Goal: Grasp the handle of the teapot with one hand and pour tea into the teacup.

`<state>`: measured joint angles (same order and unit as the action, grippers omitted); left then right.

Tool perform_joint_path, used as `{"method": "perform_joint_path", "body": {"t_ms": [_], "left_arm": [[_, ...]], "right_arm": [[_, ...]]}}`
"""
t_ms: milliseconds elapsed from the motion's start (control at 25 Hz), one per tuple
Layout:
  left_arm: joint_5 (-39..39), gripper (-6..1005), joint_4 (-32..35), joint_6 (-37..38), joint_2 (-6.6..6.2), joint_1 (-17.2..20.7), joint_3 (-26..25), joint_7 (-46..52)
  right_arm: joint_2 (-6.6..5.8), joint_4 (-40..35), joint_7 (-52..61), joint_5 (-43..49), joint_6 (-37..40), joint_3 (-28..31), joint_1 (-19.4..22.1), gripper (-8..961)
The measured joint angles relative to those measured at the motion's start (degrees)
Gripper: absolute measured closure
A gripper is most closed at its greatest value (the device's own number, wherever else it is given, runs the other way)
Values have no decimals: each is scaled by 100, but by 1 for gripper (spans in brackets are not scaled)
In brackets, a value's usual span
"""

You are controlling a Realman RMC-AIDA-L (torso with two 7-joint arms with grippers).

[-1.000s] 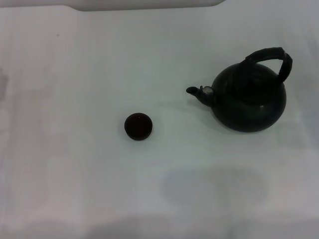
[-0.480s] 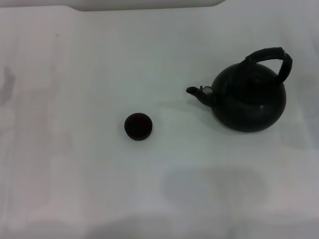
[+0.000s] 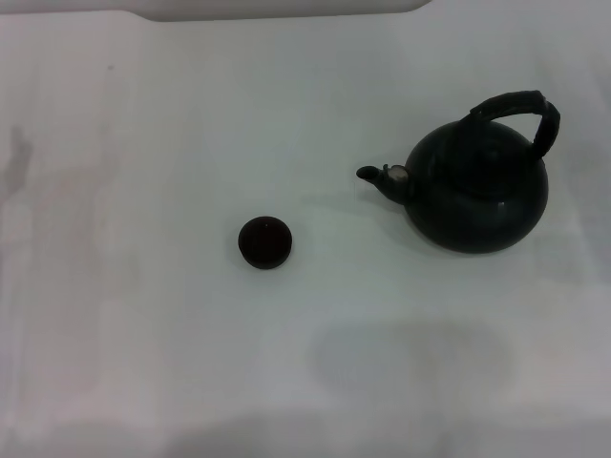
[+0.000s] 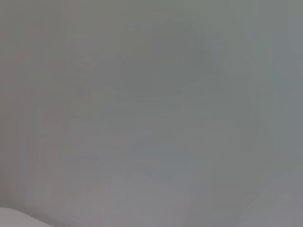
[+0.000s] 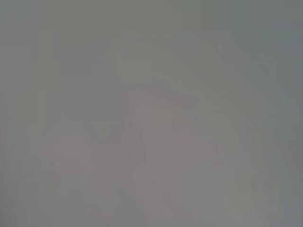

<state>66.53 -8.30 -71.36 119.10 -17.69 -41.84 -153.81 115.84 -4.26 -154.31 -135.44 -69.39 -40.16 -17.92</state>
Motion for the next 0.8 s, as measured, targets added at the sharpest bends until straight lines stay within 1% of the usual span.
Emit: {"method": "perform_joint_path", "body": {"t_ms": [800], "left_arm": [[1, 111, -70, 0, 0, 20, -1, 0]], "right_arm": [[0, 44, 6, 0, -14, 0, -2, 215]]}}
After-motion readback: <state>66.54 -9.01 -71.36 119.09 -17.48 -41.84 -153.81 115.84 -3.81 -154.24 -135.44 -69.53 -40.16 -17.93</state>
